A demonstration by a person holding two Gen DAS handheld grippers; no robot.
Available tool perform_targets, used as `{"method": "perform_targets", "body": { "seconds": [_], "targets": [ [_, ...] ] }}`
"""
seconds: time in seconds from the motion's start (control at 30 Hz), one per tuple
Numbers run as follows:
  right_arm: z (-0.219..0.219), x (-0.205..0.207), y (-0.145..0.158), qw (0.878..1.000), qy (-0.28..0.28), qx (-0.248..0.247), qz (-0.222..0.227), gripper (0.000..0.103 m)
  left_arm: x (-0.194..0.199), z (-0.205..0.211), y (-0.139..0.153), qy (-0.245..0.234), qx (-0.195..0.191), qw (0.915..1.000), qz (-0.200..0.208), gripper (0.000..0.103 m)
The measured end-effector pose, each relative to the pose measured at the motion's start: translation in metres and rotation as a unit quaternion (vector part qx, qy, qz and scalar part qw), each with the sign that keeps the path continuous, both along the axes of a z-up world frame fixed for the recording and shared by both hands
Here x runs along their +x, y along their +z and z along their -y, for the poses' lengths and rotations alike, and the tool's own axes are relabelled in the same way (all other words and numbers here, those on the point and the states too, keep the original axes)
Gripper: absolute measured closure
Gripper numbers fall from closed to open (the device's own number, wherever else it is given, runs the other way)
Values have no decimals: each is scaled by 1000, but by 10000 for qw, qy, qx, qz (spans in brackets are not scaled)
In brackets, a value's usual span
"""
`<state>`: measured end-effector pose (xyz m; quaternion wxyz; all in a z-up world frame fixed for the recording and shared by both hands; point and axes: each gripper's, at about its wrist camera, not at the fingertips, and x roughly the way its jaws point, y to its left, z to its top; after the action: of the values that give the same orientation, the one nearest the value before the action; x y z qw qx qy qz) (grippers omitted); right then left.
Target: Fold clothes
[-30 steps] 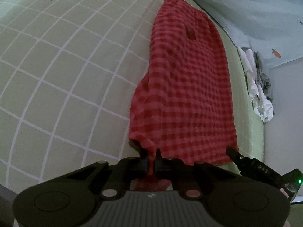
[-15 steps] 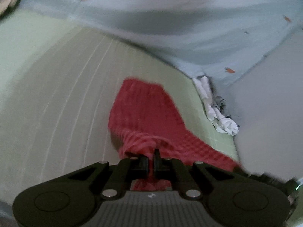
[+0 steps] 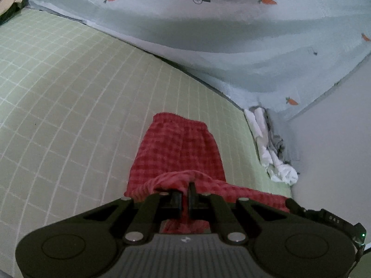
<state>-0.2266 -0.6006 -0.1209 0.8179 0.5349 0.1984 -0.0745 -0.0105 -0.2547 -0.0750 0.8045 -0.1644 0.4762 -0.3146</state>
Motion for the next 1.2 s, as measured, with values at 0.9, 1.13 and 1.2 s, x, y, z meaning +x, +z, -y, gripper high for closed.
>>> {"method": "perform_targets", "body": {
  "seconds": [0.9, 1.13, 1.2],
  "targets": [
    [52, 175, -59, 9916, 434, -268, -1191, 97, 124, 28, -94, 1294, -192, 9796, -1523, 89],
    [64, 199, -63, 9907, 566, -160, -1224, 96, 141, 20, -95, 1732, -614, 9671, -1760, 80],
    [67, 205, -62, 9902, 638, -232, -1224, 94, 145, 17, -93, 1909, -644, 9644, -1711, 75]
  ]
}}
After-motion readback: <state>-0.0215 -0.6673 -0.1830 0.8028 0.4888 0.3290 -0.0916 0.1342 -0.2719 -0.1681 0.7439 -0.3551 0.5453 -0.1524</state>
